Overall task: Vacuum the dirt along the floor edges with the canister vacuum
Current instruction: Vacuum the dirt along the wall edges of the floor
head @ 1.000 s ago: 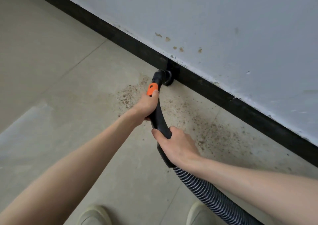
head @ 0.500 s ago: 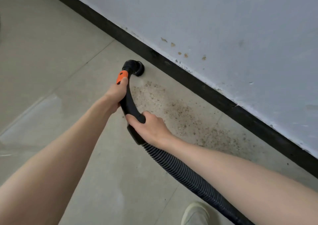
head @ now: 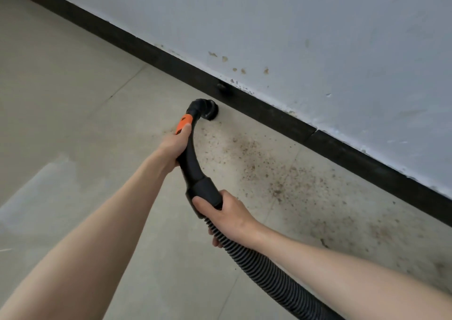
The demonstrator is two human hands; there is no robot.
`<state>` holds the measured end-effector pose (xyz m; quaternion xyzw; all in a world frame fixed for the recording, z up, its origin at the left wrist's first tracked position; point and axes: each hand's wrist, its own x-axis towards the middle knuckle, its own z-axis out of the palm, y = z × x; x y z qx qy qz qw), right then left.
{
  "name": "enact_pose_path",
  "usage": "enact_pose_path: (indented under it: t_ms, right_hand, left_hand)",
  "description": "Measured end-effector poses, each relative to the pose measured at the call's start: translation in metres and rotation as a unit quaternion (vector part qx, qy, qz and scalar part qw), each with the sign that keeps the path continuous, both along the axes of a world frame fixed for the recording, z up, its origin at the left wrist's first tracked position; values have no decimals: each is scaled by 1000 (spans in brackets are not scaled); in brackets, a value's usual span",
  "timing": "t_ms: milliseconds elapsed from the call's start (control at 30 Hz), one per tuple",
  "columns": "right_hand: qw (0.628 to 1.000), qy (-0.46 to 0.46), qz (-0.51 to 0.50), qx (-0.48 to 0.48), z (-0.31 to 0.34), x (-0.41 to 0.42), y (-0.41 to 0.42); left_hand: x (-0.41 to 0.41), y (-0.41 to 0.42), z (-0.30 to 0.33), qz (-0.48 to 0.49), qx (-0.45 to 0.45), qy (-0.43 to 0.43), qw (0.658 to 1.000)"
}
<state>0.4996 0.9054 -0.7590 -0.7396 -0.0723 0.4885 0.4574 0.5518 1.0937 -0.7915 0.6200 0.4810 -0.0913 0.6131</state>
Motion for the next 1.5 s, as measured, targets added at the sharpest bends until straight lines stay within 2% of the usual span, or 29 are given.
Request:
enact_pose_path:
  t_ms: [200, 400, 500, 767, 900, 1000, 1200, 1500]
  right_hand:
    - [1000, -19, -21, 6, -25, -9, -22]
    - [996, 4, -80, 40, -29, -32, -36]
    - [993, 1, -99, 62, -28, -32, -44]
    - [998, -53, -7, 33, -34, -11, -60]
    - [991, -135, 27, 5, -27, -3, -51]
    - [986, -159, 56, 7, -24, -10, -29]
    - [988, -126, 86, 32, -24, -28, 12]
    - [993, -100, 60, 4, -15, -23, 2]
  left_hand:
    - [-4, -29, -18, 1, 6, -52, 999]
    - [-17, -68, -3, -112, 86, -6, 990]
    - [-12, -80, 7, -137, 110, 5, 985]
    - [-21, -84, -3, -55, 39, -22, 997]
    - [-24, -70, -1, 12, 97, -50, 994]
    - [-36, -46, 1, 43, 142, -52, 988]
    - [-63, -7, 2, 100, 152, -48, 982]
    - [-51, -29, 14, 66, 103, -36, 992]
